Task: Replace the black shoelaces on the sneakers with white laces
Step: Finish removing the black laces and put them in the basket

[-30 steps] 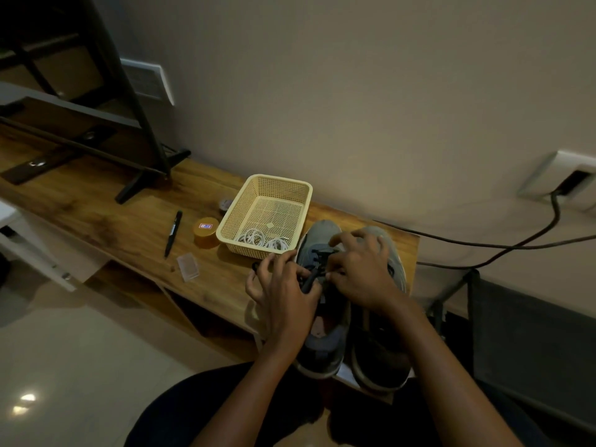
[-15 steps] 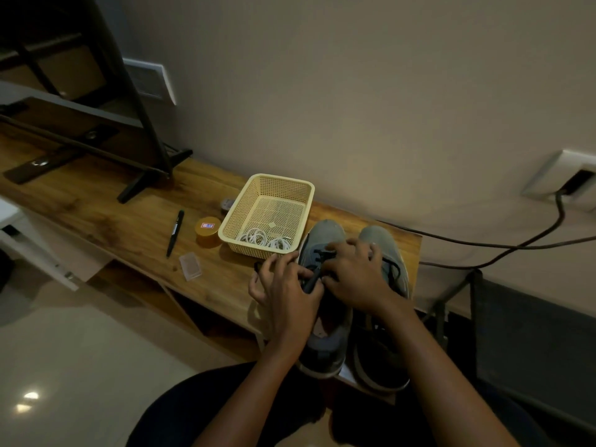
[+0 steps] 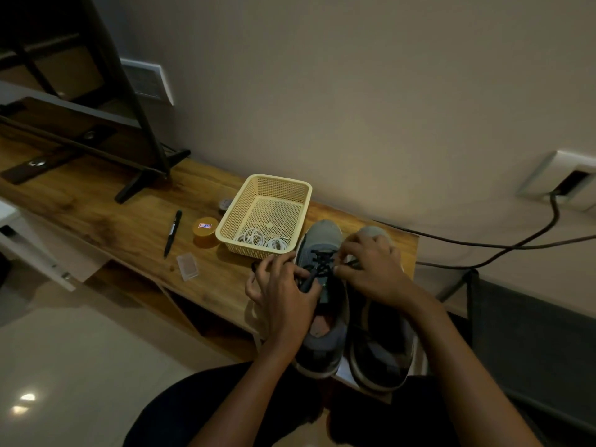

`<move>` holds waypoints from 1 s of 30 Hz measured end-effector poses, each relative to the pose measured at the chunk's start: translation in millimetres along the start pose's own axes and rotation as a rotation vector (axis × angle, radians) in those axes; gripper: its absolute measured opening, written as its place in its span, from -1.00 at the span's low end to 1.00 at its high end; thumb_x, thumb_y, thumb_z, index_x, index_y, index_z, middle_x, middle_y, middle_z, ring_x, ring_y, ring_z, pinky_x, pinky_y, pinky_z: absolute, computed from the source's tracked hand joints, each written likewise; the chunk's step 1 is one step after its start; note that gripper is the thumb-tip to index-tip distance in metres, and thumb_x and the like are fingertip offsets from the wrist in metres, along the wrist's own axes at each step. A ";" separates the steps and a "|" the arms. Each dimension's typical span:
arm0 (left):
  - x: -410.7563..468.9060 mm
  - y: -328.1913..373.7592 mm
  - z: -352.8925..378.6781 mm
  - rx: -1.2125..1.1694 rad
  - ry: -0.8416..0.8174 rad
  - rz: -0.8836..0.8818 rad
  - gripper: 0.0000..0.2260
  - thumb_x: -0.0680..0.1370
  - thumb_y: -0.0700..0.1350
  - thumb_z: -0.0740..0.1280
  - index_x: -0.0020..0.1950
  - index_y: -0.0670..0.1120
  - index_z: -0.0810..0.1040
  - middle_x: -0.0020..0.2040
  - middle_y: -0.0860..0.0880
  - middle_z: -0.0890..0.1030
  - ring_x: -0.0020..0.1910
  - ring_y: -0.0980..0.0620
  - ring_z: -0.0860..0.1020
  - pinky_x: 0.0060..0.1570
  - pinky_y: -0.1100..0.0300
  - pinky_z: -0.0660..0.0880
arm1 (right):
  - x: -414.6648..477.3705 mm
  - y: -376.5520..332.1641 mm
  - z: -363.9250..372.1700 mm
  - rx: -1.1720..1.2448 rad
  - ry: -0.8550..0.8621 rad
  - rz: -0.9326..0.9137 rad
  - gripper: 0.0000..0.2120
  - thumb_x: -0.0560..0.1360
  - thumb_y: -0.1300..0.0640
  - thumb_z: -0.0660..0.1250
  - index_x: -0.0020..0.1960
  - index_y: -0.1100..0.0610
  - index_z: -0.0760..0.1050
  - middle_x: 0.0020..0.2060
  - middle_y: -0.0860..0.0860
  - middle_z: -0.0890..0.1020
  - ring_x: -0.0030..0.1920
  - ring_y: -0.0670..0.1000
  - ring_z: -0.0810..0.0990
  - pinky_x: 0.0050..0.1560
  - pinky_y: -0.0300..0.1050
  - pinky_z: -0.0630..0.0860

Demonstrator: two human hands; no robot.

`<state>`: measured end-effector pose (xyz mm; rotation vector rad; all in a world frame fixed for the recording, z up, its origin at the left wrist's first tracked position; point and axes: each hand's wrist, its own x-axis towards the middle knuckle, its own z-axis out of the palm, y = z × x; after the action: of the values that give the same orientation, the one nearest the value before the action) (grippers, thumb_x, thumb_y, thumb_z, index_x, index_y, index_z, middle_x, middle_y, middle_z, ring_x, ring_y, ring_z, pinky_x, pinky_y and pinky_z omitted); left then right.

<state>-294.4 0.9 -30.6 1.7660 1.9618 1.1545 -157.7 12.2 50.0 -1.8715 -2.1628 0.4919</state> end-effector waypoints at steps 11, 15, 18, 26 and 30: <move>-1.2 0.6 0.0 0.021 0.023 0.022 -0.80 0.32 -0.06 0.50 -0.24 0.01 0.48 0.17 0.10 0.55 0.35 -0.03 0.32 0.28 -0.08 0.05 | 10.9 -10.4 32.4 -0.195 0.000 -0.056 -0.74 0.56 0.03 0.14 0.09 0.09 0.54 0.34 -0.01 0.28 0.40 0.11 0.08 0.37 0.13 0.00; -0.8 0.7 -1.0 0.031 0.025 0.028 -0.80 0.32 -0.07 0.49 -0.25 0.01 0.47 0.17 0.10 0.55 0.35 -0.04 0.32 0.29 -0.09 0.03 | 6.2 -9.2 17.6 -0.153 -0.031 -0.071 -0.79 0.56 0.04 0.17 0.02 0.10 0.53 0.31 -0.02 0.28 0.38 0.10 0.07 0.36 0.11 0.03; -0.3 0.8 -1.9 0.033 0.015 0.007 -0.80 0.35 -0.06 0.47 -0.24 0.04 0.44 0.18 0.11 0.54 0.37 -0.02 0.30 0.29 -0.04 0.01 | 1.7 -3.6 0.2 -0.140 -0.071 -0.069 -0.81 0.54 0.03 0.22 0.02 0.10 0.54 0.29 -0.03 0.31 0.34 0.08 0.11 0.27 0.04 0.13; -1.5 0.1 -0.9 0.056 0.017 -0.002 -0.82 0.34 -0.05 0.47 -0.21 0.01 0.48 0.16 0.08 0.54 0.36 -0.03 0.30 0.28 -0.04 0.04 | 0.7 7.7 -9.3 -0.048 -0.203 -0.042 -0.87 0.52 0.03 0.26 -0.17 0.06 0.42 0.12 -0.05 0.40 0.18 0.03 0.24 0.20 0.00 0.20; -0.9 -0.8 -2.1 0.040 -0.015 -0.011 -0.80 0.35 -0.02 0.46 -0.12 0.04 0.49 0.14 0.12 0.52 0.36 0.03 0.25 0.28 -0.01 0.03 | 3.2 20.1 -19.6 0.138 -0.037 -0.007 -0.78 0.42 0.11 0.34 -0.36 -0.04 0.40 -0.13 -0.11 0.48 0.09 0.09 0.41 0.16 0.08 0.35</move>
<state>-296.2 -0.7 -30.0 1.7759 1.9966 1.1023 -132.3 19.7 59.7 -1.7945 -2.0997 0.6615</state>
